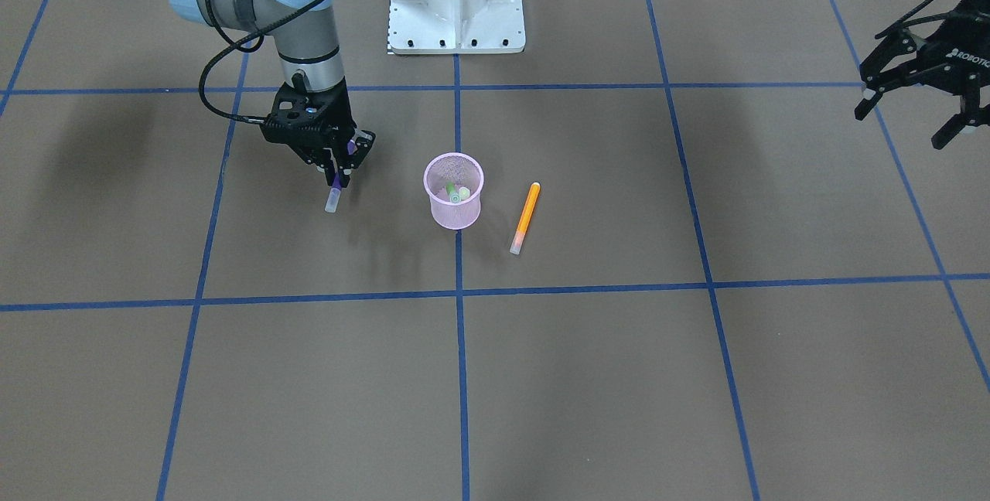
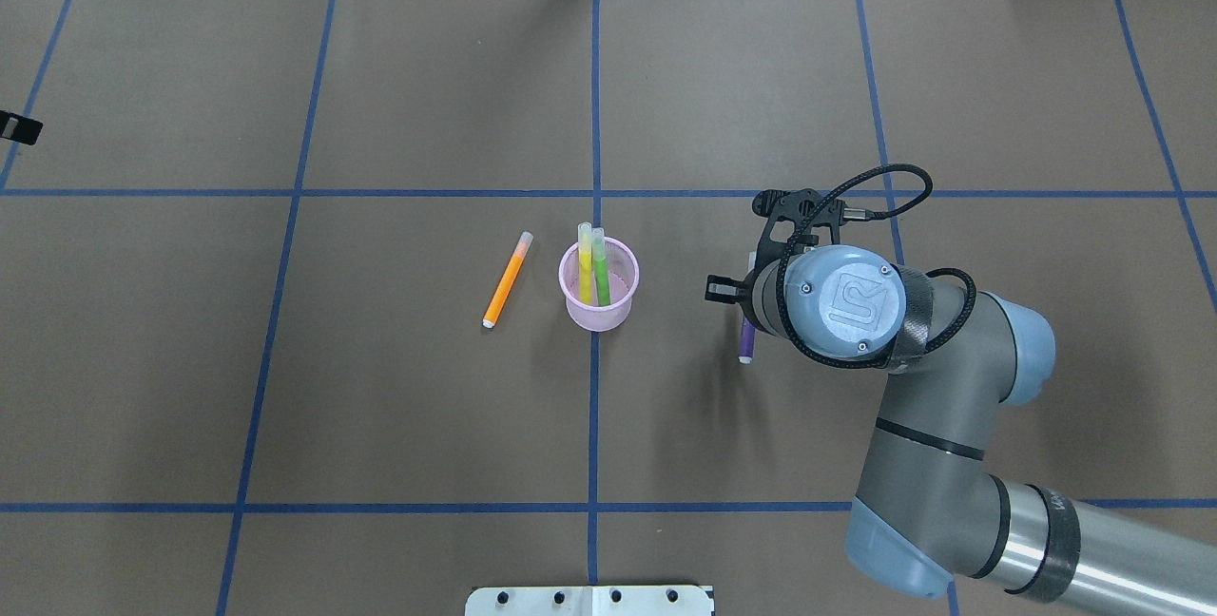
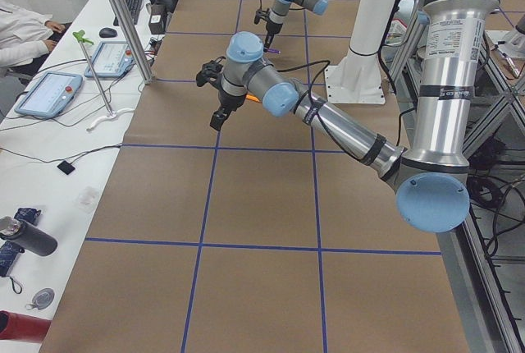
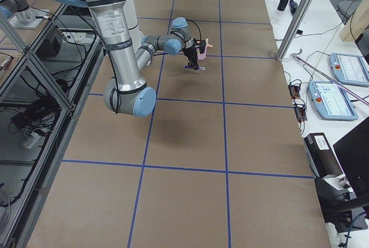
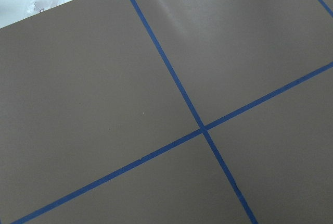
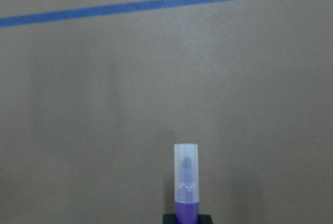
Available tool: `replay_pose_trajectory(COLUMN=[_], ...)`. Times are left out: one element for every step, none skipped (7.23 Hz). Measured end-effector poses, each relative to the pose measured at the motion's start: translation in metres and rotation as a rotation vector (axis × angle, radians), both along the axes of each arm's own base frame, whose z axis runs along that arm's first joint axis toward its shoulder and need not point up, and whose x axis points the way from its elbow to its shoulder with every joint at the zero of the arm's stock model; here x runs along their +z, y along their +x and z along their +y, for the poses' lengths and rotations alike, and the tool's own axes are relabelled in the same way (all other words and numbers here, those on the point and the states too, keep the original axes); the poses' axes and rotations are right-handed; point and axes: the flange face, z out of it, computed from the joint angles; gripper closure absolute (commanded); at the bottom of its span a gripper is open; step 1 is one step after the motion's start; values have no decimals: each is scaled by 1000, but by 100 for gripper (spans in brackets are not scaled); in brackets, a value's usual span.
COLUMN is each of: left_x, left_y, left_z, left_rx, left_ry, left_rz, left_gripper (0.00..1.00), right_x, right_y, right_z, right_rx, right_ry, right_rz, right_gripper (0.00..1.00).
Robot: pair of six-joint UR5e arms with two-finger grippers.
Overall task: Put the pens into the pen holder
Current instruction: 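Grasp the purple marker with the right gripper, then carry the purple marker over the cup and drop it in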
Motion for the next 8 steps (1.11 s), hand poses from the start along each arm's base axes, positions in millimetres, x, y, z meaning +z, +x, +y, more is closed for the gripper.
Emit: replay_pose_trajectory(left_x=[1,1,2,2,5,9,11,13], left_y=[1,2,3,4,5,6,7,7], left_z=[-1,-1,-2,-2,-4,-5,-6,-7], left_rx=[1,-1,-7,-11,-12,-12,-11,-11], left_ry=[-4,-12,-23,-33,-43,-51,-57,-61], left_rz=[0,1,5,7,7,6,5,4], left_gripper=[0,0,0,0,0,0,0,0], right_x=[-21,-45,-68,-84,-97,-106,-109,-109], right_y=[5,7,6,0,-9,-22,-38,-52], right_z=[-6,-13,-16,-13,-8,-4,-1,7], right_rx=[105,220,310,377,429,466,485,490], right_ry=[19,50,85,122,157,183,205,225], right_rz=[-41,-86,-126,-151,-167,-172,-162,-149], right_gripper=[100,100,100,100,100,100,100,100])
